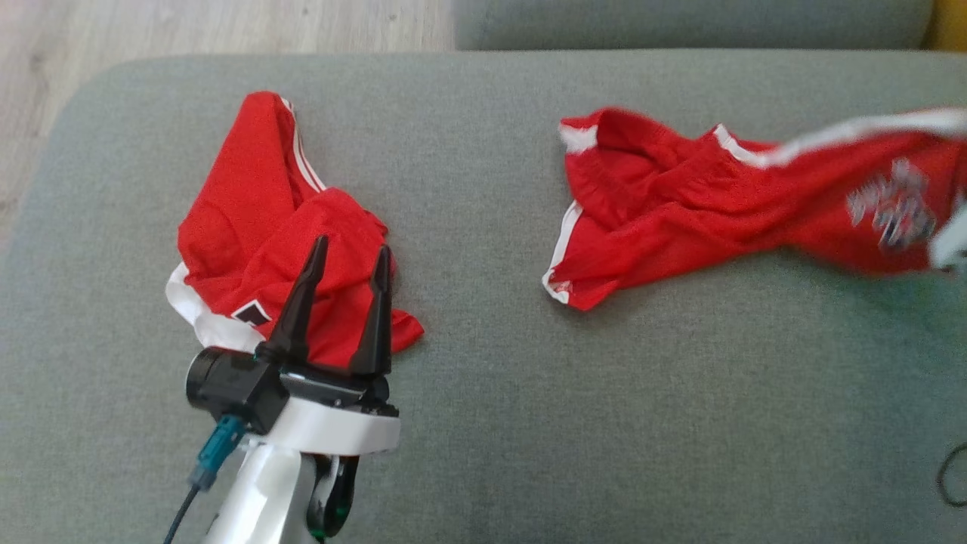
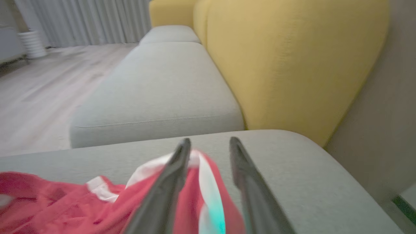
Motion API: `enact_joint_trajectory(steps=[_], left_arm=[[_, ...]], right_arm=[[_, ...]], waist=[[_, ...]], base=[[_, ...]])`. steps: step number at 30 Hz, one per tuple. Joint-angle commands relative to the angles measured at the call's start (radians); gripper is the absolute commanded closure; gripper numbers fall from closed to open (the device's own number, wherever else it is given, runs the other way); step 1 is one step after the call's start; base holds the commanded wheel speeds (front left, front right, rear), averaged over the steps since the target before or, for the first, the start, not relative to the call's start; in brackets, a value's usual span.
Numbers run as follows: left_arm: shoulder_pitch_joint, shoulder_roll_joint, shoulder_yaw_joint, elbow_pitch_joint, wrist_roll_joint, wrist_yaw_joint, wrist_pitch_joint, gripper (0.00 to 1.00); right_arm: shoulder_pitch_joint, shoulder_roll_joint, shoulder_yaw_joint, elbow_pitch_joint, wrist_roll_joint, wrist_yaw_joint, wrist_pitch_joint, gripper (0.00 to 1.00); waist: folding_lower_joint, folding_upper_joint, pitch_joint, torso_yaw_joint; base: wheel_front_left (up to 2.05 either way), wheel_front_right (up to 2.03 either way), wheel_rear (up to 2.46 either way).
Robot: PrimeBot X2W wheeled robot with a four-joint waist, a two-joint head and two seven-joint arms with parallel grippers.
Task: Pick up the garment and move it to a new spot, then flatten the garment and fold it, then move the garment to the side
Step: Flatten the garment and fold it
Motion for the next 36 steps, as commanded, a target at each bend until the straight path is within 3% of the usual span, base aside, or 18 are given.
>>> enact_joint_trajectory(steps=[1,6,15,24,29,36], left_arm=[[-0.041,0.001,0.022,-0.03,0.007,-0.005,-0.008,0.0],[-0.052,0.001,0.023,-0.025,0.007,-0.006,-0.008,0.0],[-0.04,0.001,0.043,-0.028,0.002,0.0,-0.008,0.0],[0.006,0.0,0.045,-0.021,-0.012,0.007,-0.008,0.0],[0.027,0.0,0.043,-0.01,-0.021,0.012,-0.008,0.0],[0.029,0.0,0.04,-0.004,-0.018,0.009,-0.008,0.0]], right_arm=[[-0.072,-0.013,-0.008,-0.017,-0.043,0.004,-0.034,0.0],[-0.12,0.062,-0.042,0.01,-0.117,0.004,-0.127,0.0],[-0.016,0.198,0.135,-0.146,-0.063,0.004,-0.326,0.0],[0.261,0.206,0.321,-0.294,0.125,0.004,-0.382,0.0],[0.393,0.206,0.37,-0.307,0.15,0.004,-0.393,0.0],[0.398,0.206,0.387,-0.315,0.128,0.004,-0.396,0.0]], waist=[[-0.0002,0.0,0.014,-0.001],[-0.0002,0.0,0.021,-0.013],[-0.0002,0.0,-0.031,-0.063],[-0.0002,0.0,-0.087,-0.09],[-0.0002,0.0,-0.092,-0.089],[-0.0002,0.0,-0.075,-0.068]], base=[[0.0,0.0,0.0],[0.0,0.0,0.0],[0.0,0.0,0.0],[0.0,0.0,0.0],[0.0,0.0,0.0],[0.0,0.0,0.0]])
